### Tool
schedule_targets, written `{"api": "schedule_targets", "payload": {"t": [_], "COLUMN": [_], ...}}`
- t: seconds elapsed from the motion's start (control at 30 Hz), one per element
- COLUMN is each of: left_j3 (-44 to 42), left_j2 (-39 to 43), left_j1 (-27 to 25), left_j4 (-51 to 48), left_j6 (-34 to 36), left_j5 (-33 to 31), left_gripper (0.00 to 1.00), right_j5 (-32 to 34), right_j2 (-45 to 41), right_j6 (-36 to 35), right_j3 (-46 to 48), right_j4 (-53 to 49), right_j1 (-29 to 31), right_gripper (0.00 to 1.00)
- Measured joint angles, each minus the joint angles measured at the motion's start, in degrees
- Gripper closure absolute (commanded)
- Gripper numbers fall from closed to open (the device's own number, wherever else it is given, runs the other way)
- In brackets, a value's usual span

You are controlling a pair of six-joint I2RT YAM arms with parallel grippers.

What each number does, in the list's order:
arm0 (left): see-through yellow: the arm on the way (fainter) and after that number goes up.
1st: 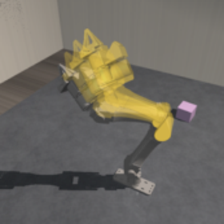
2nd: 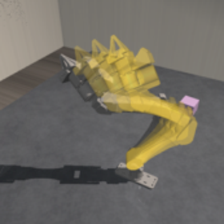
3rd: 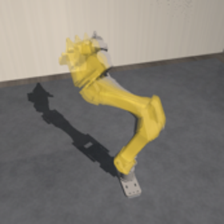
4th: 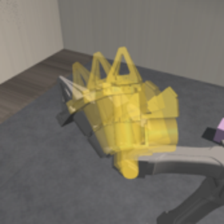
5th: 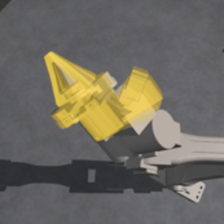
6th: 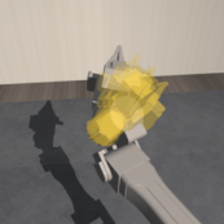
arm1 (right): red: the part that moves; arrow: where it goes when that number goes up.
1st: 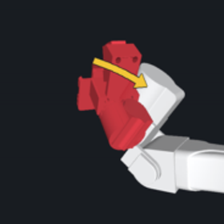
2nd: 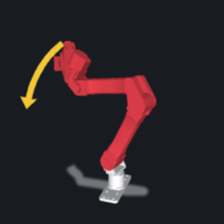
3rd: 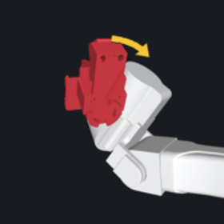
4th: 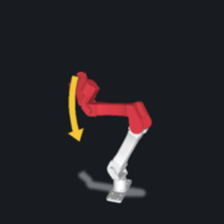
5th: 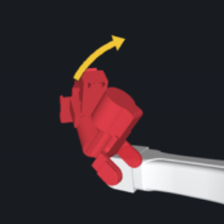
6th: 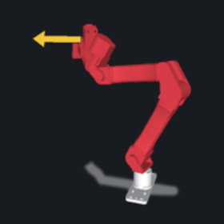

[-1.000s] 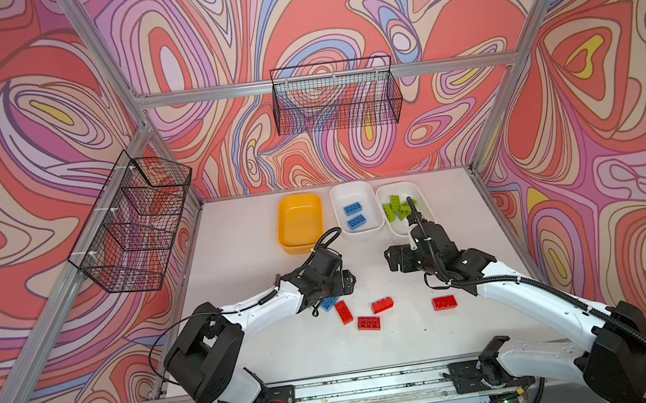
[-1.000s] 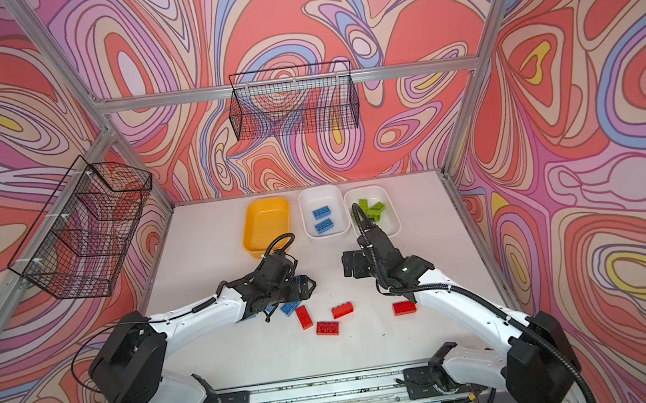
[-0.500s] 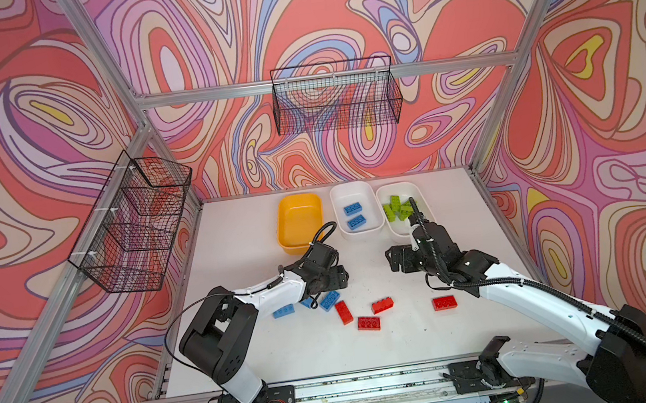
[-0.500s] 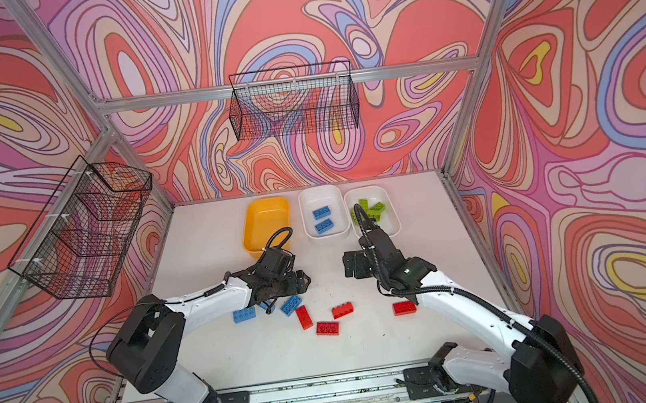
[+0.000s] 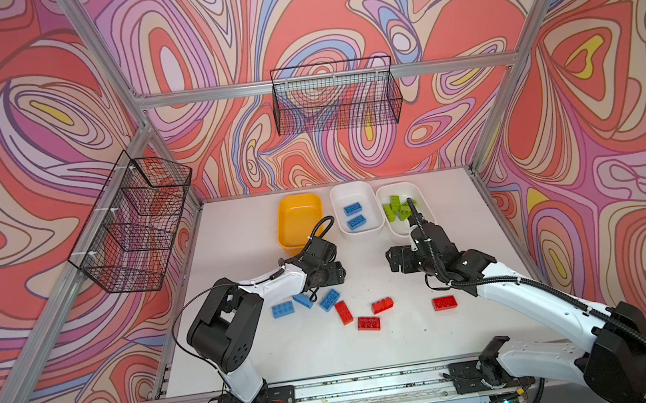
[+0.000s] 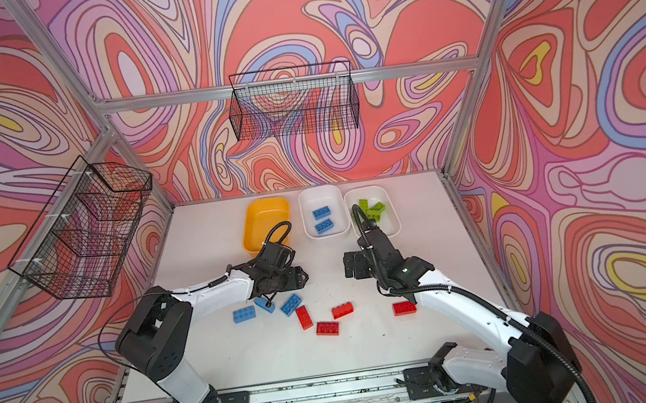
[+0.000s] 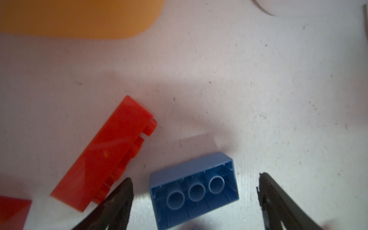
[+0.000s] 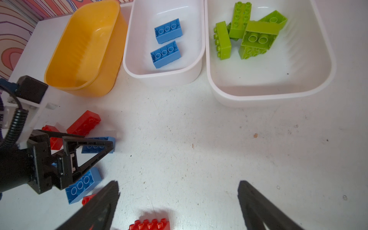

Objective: Sort the legos into containers by color
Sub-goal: 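Lower the left gripper onto a blue brick and grasp it while the right gripper withdraws, then carry the blue brick with the left gripper into the nearer white tray and release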

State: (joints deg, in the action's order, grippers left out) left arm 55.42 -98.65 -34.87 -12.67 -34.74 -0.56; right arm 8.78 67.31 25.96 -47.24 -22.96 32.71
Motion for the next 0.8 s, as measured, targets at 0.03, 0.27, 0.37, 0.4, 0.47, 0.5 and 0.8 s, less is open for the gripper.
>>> {"api": "schedule_targets", "payload": {"t": [0.03, 0.27, 0.37, 0.4, 0.47, 0.5, 0.8], "left_j3": [0.0, 0.4, 1.9, 2.4, 3.6, 4.2, 8.3], "left_j2": [-0.2, -1.3, -2.4, -2.8, -3.6, -4.1, -7.2], "left_j1": [0.0, 0.0, -0.1, -0.3, -0.5, -0.8, -3.7], "left_j4": [0.0, -0.8, -2.1, -2.5, -3.4, -4.0, -9.3], "left_j6": [0.0, 0.1, 0.1, 0.1, 0.1, 0.1, -0.8], "left_j5": [0.2, -0.3, -1.4, -1.8, -2.7, -3.3, -8.6], "left_gripper": [0.18, 0.25, 0.26, 0.26, 0.27, 0.27, 0.37], "right_j5": [0.0, 0.0, -0.2, -0.2, -0.3, -0.4, -1.4], "right_j2": [0.0, 0.6, 0.8, 0.8, 0.9, 0.9, 0.1], "right_j6": [0.0, 0.0, 0.0, -0.1, -0.2, -0.4, -1.2], "right_j3": [0.0, 0.0, 0.0, 0.0, 0.0, 0.0, 0.7], "right_j4": [0.0, -0.1, -0.1, 0.0, 0.3, 0.3, 0.9], "right_j1": [0.0, 0.0, 0.0, 0.0, 0.0, 0.0, 0.0], "right_gripper": [0.02, 0.02, 0.02, 0.02, 0.02, 0.02, 0.02]}}
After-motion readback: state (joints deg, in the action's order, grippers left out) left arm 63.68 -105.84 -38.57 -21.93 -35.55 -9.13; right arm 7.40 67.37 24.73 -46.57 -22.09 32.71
